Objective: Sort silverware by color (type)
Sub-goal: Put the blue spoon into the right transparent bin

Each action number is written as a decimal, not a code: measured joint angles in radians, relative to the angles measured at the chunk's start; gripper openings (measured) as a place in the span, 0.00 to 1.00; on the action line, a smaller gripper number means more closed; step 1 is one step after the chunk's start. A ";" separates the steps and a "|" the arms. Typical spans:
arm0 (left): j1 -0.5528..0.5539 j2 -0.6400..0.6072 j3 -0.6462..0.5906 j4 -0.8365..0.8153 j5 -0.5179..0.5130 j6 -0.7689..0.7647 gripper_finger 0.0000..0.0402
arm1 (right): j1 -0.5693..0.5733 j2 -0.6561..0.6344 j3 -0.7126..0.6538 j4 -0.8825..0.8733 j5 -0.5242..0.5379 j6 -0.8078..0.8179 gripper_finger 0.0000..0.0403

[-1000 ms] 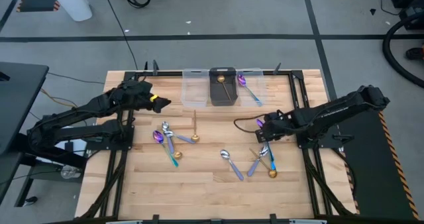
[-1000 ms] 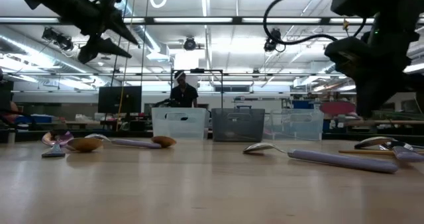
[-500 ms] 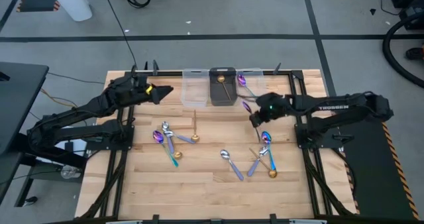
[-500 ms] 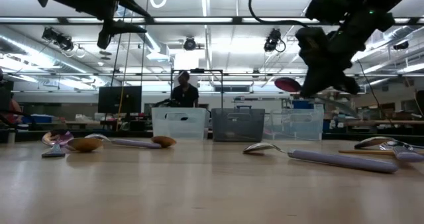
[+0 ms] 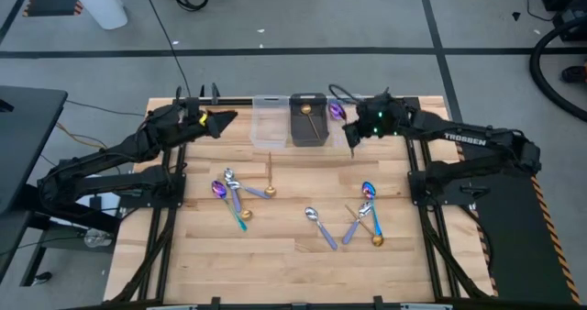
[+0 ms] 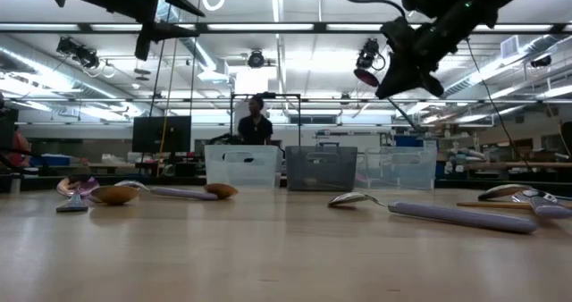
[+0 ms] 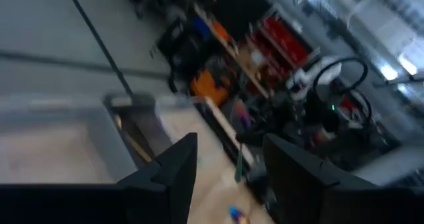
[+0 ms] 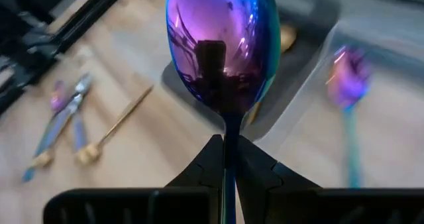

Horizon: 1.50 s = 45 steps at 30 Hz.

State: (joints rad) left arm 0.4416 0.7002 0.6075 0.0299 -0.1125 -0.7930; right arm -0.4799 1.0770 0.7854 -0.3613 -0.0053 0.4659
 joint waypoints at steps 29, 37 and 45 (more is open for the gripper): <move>-0.001 0.000 0.000 0.308 -0.207 0.130 0.45 | -0.170 0.255 0.444 -0.185 0.054 -0.253 0.08; -0.001 0.000 0.000 0.243 -0.204 0.098 0.45 | -0.185 0.264 0.444 -0.219 0.022 -0.260 0.08; -0.003 0.000 0.000 0.134 -0.178 0.071 0.45 | -0.191 0.264 0.444 -0.238 0.047 -0.268 0.08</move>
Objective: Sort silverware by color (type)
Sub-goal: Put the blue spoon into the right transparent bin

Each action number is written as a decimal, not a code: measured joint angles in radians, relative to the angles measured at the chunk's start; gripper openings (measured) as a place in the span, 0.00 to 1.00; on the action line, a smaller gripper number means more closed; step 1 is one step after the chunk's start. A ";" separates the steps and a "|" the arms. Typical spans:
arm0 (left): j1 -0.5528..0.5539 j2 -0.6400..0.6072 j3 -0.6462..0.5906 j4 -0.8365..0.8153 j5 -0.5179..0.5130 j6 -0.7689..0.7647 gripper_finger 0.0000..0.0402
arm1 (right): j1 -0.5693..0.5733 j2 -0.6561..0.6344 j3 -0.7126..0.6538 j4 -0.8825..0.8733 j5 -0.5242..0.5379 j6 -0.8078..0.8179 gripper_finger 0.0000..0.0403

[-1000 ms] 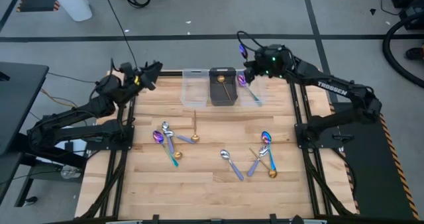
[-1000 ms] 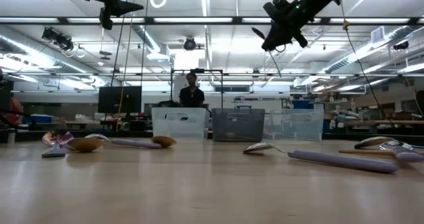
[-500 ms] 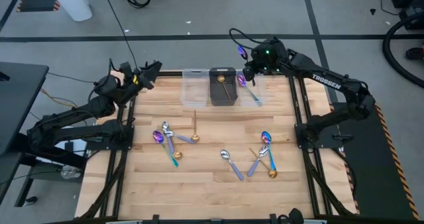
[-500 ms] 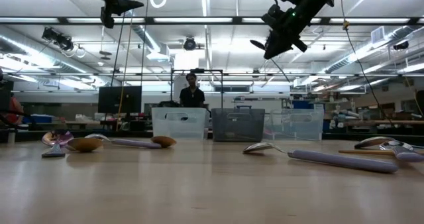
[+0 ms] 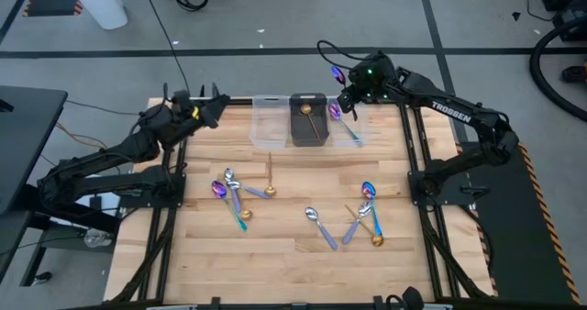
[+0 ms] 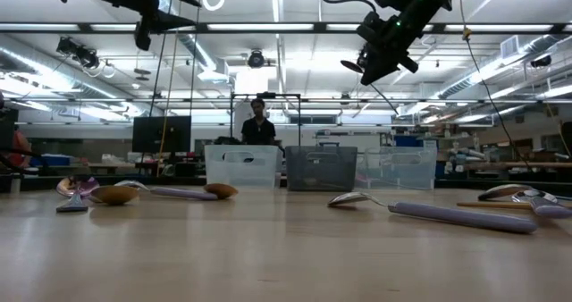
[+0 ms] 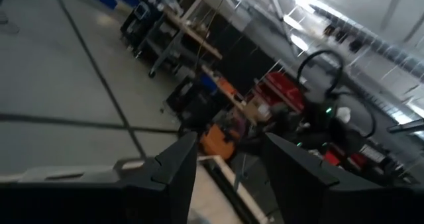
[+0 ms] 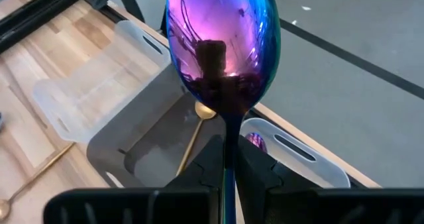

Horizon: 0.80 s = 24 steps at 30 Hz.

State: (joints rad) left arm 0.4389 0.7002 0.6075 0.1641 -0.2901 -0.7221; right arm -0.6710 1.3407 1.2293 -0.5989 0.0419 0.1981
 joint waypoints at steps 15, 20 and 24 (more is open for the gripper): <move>0.000 0.000 0.000 -0.222 0.001 -0.061 0.45 | -0.012 -0.001 -0.094 0.022 0.026 -0.019 0.08; 0.000 0.000 0.000 -0.222 0.007 -0.061 0.45 | -0.013 -0.001 -0.142 0.052 0.032 -0.035 0.08; 0.000 0.000 0.000 -0.222 0.007 -0.061 0.45 | -0.014 -0.001 -0.172 0.074 0.044 -0.043 0.08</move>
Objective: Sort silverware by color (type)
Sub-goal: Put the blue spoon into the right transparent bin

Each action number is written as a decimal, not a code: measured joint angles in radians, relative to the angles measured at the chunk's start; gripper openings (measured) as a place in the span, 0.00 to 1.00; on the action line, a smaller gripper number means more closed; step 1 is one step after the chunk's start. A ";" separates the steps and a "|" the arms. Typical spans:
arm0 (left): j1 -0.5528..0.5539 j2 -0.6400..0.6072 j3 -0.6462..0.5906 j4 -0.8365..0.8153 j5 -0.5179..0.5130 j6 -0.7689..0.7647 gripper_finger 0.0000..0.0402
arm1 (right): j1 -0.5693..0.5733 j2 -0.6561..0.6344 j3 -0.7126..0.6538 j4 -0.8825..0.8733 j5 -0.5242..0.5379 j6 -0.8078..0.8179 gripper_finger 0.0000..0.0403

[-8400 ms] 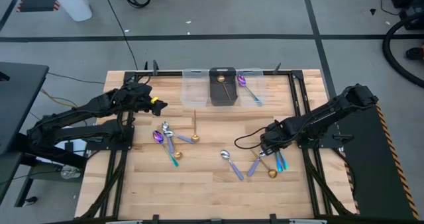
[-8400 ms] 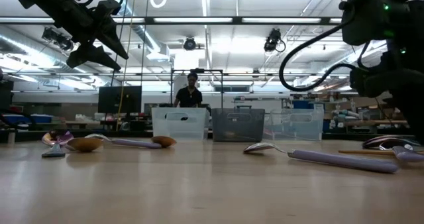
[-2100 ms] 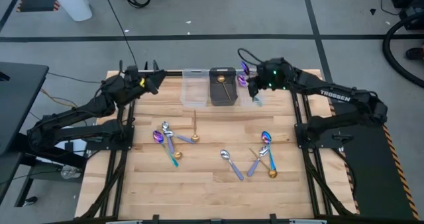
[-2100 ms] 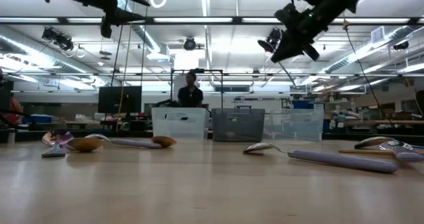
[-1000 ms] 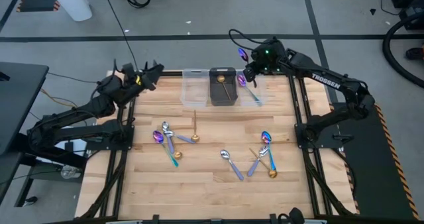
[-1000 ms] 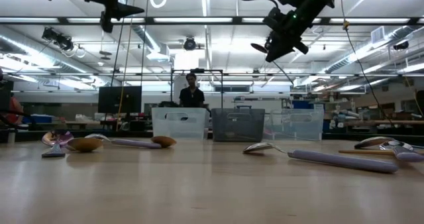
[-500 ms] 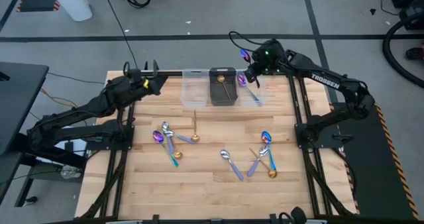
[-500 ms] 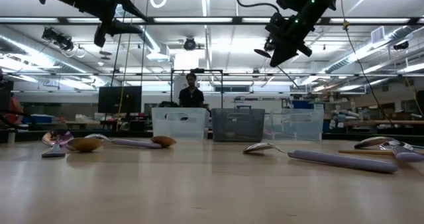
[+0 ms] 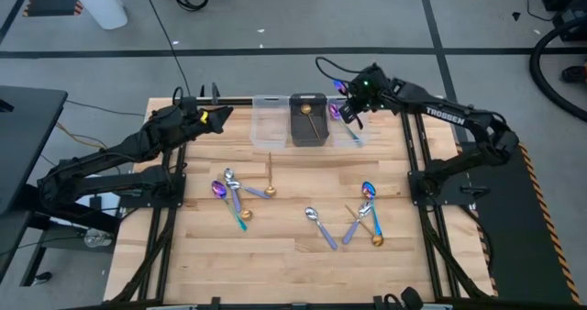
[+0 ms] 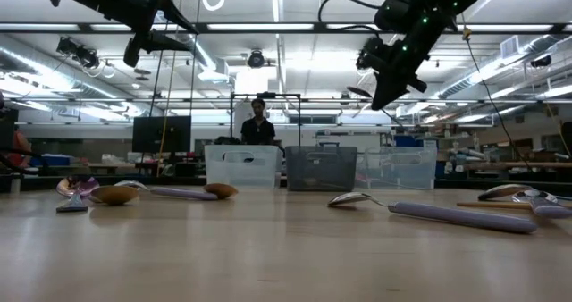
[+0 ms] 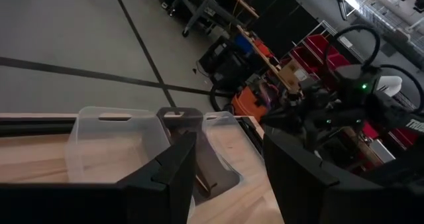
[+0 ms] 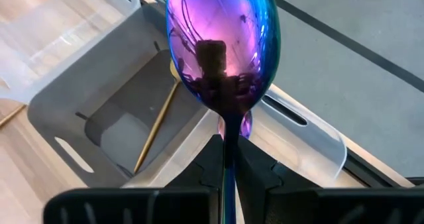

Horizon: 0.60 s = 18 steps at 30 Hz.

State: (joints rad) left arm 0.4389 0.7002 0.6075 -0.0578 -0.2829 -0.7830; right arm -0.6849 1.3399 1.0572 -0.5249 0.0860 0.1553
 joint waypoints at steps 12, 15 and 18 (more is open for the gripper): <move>-0.001 0.000 0.000 0.000 0.001 -0.001 0.45 | 0.000 0.000 -0.107 0.097 0.000 -0.002 0.08; -0.001 0.000 0.000 0.000 0.001 -0.001 0.45 | -0.001 0.000 -0.133 0.124 0.000 -0.002 0.08; -0.001 0.000 0.000 0.000 0.000 -0.001 0.45 | -0.006 0.000 -0.160 0.153 -0.001 -0.002 0.08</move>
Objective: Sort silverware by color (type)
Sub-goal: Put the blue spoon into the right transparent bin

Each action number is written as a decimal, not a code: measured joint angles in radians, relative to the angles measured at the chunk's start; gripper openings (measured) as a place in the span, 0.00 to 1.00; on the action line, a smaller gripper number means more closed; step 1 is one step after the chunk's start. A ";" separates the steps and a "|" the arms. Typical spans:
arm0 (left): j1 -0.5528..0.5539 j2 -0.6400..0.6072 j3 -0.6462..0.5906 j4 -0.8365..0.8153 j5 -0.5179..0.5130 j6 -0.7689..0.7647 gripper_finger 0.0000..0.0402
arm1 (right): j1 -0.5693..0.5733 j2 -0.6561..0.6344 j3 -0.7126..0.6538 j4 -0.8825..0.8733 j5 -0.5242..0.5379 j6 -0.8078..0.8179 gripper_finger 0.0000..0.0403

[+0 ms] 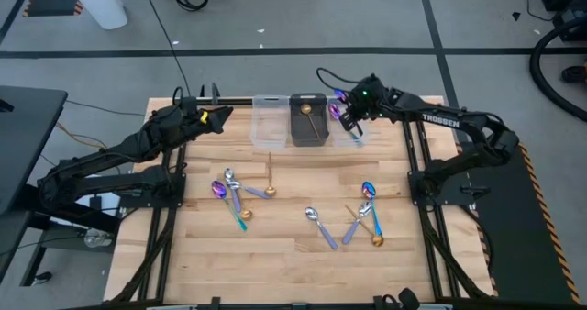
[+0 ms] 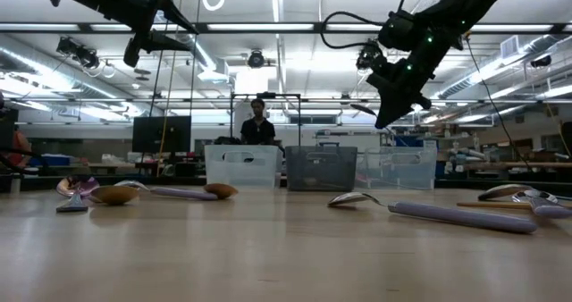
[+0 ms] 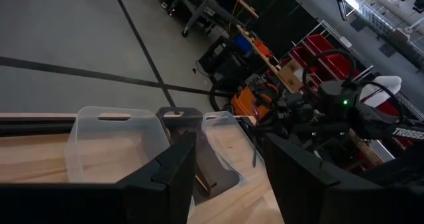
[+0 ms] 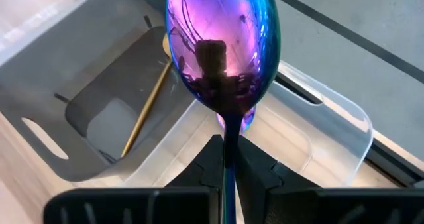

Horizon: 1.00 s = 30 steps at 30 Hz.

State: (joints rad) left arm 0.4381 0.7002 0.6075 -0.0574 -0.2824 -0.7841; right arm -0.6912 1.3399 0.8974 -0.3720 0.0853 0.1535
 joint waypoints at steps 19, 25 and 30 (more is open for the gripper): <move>0.000 0.000 0.000 0.000 0.000 0.000 0.45 | -0.067 0.000 -0.092 0.092 -0.053 -0.023 0.08; 0.000 0.000 0.000 0.000 0.000 0.001 0.45 | -0.072 0.049 -0.092 0.114 -0.089 -0.018 0.08; 0.000 0.000 0.000 0.000 0.000 0.001 0.45 | -0.071 0.126 -0.092 0.126 -0.105 -0.005 0.08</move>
State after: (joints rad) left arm 0.4381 0.7006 0.6075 -0.0572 -0.2829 -0.7834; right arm -0.7620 1.4663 0.8055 -0.2455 -0.0197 0.1481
